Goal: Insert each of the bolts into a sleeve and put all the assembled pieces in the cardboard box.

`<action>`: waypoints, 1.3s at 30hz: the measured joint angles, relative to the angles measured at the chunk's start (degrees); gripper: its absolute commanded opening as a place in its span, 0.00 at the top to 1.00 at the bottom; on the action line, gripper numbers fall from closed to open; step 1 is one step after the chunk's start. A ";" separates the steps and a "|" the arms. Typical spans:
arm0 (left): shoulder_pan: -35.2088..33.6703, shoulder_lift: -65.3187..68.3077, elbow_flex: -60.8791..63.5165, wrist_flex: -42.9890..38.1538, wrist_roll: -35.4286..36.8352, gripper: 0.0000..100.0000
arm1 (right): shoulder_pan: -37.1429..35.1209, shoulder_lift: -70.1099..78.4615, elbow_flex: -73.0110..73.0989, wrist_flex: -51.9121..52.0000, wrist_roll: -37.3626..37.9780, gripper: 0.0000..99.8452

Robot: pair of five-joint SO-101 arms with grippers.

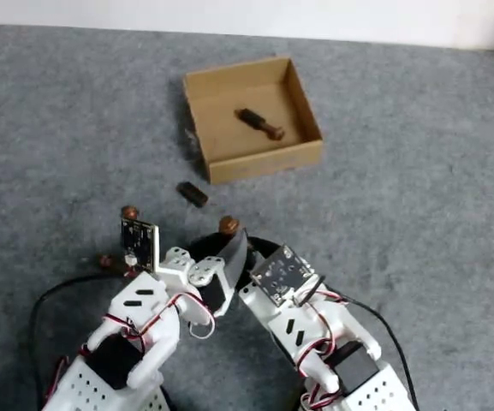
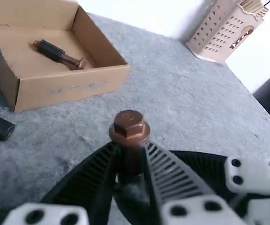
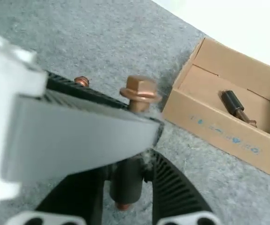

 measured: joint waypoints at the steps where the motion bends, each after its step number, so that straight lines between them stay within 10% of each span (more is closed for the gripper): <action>1: -0.26 0.00 0.09 0.00 0.00 0.67 | -0.18 0.00 -0.09 0.00 0.00 1.00; 23: -3.60 0.00 -17.67 21.36 3.96 0.68 | 2.81 0.00 -0.09 0.09 0.09 1.00; 32: -28.04 -0.35 -18.29 21.80 -7.82 0.81 | 3.87 0.00 0.00 0.00 0.09 1.00; 39: -30.51 0.00 -8.44 9.49 -20.66 0.92 | 8.00 0.00 0.00 0.00 0.09 1.00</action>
